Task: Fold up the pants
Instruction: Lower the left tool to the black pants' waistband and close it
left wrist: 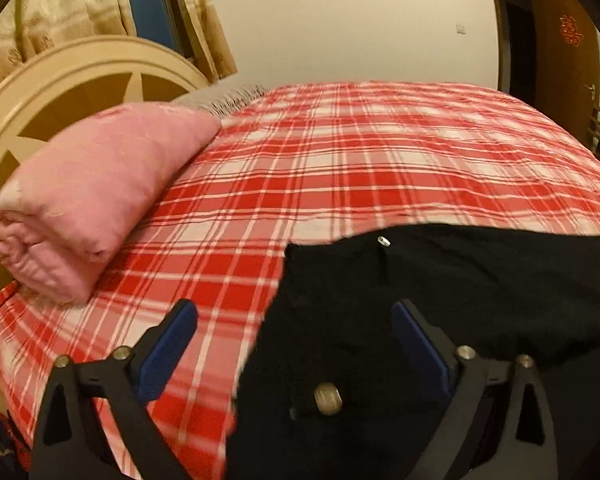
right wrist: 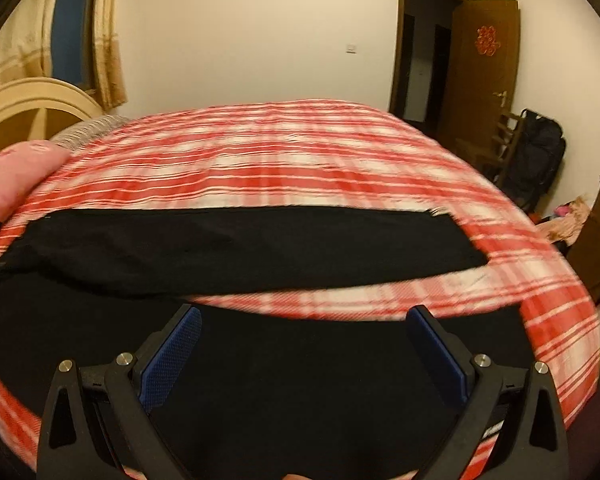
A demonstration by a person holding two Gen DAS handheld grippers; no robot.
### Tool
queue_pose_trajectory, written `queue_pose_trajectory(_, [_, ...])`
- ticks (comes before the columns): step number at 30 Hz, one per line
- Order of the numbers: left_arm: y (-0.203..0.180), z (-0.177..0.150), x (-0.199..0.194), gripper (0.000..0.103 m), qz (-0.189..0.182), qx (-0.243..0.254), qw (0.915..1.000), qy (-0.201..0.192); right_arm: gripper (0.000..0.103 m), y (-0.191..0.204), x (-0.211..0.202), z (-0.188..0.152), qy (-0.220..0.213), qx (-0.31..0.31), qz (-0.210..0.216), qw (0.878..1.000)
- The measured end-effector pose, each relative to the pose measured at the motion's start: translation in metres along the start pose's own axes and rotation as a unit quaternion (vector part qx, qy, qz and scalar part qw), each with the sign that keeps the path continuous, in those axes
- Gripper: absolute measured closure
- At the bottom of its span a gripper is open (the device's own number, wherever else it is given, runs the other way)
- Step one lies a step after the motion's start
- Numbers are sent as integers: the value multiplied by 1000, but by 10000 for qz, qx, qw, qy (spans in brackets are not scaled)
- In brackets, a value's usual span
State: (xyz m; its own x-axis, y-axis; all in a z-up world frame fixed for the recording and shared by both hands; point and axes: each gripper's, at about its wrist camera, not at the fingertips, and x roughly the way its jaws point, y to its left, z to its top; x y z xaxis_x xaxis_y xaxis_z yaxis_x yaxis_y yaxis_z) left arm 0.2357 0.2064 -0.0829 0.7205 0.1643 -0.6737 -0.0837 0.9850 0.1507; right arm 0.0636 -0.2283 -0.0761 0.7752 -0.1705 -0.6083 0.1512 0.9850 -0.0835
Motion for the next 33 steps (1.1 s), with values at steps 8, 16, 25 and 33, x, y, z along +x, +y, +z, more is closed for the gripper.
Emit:
queue_pose_trajectory(8, [6,23,100,31,-421,43,9960,792,1,-45,50,33,302,101,-465,9984])
queue_pose_trajectory(16, [7,31,132,32,-1265,-106,9870,983,1,-88,94,51,557,478,-667,9951])
queue_pose_trajectory(25, [6,28,135,44,-1635,109,9820,943,24,-139,136,66,870,863,-646,9904])
queue_pose_trajectory(33, [3,30,131,65,-1479,351,9853,782,25,-215,185,88,990,1771,-680,9768])
